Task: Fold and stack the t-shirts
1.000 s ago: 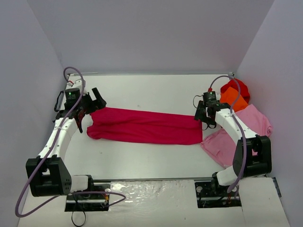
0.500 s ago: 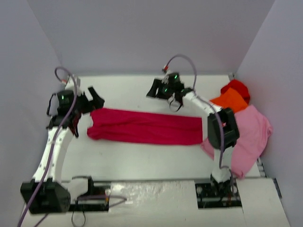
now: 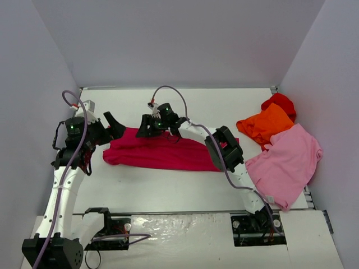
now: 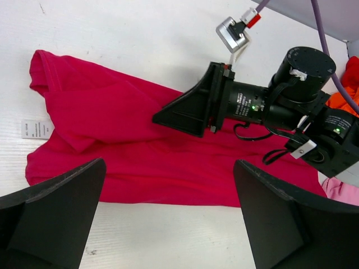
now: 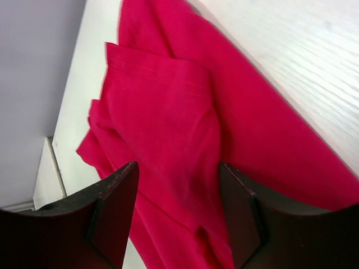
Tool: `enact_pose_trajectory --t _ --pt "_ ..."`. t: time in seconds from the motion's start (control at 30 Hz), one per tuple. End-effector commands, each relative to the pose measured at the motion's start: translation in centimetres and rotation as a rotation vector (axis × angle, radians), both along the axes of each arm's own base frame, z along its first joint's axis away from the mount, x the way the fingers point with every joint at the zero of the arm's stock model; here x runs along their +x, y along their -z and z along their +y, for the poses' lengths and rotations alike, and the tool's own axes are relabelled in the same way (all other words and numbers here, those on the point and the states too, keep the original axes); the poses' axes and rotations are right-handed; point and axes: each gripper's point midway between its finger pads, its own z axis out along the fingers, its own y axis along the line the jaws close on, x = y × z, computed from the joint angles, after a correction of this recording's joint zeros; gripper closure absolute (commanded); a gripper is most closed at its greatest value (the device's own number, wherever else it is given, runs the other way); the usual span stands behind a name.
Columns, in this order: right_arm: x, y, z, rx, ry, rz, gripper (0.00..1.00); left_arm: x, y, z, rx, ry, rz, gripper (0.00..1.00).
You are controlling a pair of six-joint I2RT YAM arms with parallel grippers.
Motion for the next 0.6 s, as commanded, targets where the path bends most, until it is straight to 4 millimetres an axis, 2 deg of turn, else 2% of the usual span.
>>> enact_pose_trajectory --t 0.0,0.13,0.3,0.33,0.37,0.43,0.57 --pt "0.8 -5.1 3.5 0.156 -0.071 -0.119 0.44 -0.2 -1.8 -0.7 -0.022 0.024 -0.057 0.03" --pt "1.0 -4.0 4.0 0.166 -0.069 -0.078 0.45 -0.5 -1.6 -0.7 -0.018 0.029 -0.054 0.03" --pt "0.8 -3.3 4.2 0.176 -0.060 -0.042 0.54 -0.2 -1.1 -0.8 -0.011 0.042 -0.035 0.03" --pt "0.8 -3.3 4.2 0.174 -0.059 -0.043 0.58 -0.1 -0.9 -0.9 -0.012 0.044 -0.031 0.03" --pt "0.7 -3.3 4.2 0.172 -0.058 -0.043 0.67 -0.1 -0.7 -0.9 -0.014 0.044 -0.027 0.03" --pt "0.7 -3.3 4.1 0.165 -0.053 -0.044 0.97 0.0 -0.4 -0.9 -0.017 0.041 -0.022 0.03" --pt "0.0 -3.7 4.2 0.155 -0.068 -0.066 1.00 0.2 -0.1 -1.0 -0.031 0.041 -0.026 0.03"
